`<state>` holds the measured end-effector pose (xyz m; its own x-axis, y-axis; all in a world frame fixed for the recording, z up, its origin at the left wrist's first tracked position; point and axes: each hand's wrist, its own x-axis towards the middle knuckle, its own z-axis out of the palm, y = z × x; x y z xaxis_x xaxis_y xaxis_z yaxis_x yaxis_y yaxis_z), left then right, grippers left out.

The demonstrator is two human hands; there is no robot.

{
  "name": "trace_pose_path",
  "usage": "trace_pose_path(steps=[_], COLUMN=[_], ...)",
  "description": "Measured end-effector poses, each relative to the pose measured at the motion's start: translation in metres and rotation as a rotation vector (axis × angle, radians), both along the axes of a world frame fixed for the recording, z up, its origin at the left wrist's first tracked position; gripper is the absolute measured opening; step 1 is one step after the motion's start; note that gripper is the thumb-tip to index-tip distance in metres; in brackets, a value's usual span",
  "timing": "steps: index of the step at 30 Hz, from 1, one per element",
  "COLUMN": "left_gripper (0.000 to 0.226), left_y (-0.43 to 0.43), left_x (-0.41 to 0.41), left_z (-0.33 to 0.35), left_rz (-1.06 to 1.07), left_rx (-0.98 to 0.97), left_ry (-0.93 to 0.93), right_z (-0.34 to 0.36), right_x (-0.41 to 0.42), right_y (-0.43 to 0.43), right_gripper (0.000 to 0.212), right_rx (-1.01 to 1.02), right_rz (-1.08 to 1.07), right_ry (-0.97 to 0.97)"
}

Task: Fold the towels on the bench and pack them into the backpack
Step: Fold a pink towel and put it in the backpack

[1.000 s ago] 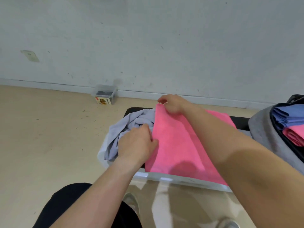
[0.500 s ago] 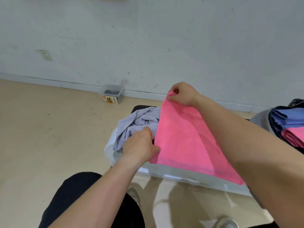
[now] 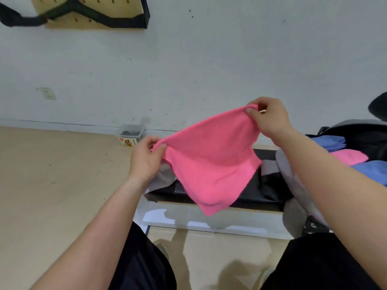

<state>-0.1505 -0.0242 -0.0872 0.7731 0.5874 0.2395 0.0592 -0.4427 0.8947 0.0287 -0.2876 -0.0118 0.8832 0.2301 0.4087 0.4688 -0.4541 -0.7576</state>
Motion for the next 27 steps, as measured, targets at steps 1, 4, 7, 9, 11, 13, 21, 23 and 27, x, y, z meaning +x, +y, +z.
trace_pose_path(steps=[1, 4, 7, 9, 11, 13, 21, 23, 27], left_gripper=[0.004, 0.008, 0.008, 0.015, 0.013, 0.01, 0.007, 0.009, 0.011], left_y=[0.003, 0.004, -0.004, -0.016, -0.038, -0.066, -0.12, -0.123, -0.121], left_x=[0.006, 0.023, 0.04, 0.047, 0.053, 0.057, 0.052, 0.054, 0.062], left_z=[0.012, 0.052, 0.074, 0.081, 0.078, 0.069, 0.037, 0.033, 0.025], left_rz=[0.022, 0.071, 0.134, 0.123, 0.036, -0.085, -0.348, -0.381, -0.327], left_rx=[-0.011, 0.007, -0.025, -0.103, -0.182, -0.24, -0.358, -0.372, -0.397], left_ry=[-0.051, -0.161, -0.18, -0.172, -0.134, -0.088, -0.078, -0.074, -0.099], right_z=[0.007, 0.024, 0.032, 0.031, 0.022, 0.007, -0.054, -0.063, -0.069], right_x=[-0.001, -0.004, -0.008, -0.016, -0.03, -0.048, -0.082, -0.08, -0.071], right_y=[-0.01, -0.037, -0.053, -0.054, -0.045, -0.029, 0.01, 0.012, 0.017], right_gripper=[0.008, 0.005, 0.007, 0.015, 0.02, 0.021, 0.006, 0.007, 0.009], right_rx=[0.037, 0.113, 0.269, 0.348, 0.358, 0.376, 0.411, 0.444, 0.533], right_rz=[-0.017, -0.075, -0.21, -0.31, -0.33, -0.26, 0.027, 0.067, 0.102], right_ry=[0.003, 0.01, 0.077, 0.122, 0.176, 0.23, 0.336, 0.334, 0.349])
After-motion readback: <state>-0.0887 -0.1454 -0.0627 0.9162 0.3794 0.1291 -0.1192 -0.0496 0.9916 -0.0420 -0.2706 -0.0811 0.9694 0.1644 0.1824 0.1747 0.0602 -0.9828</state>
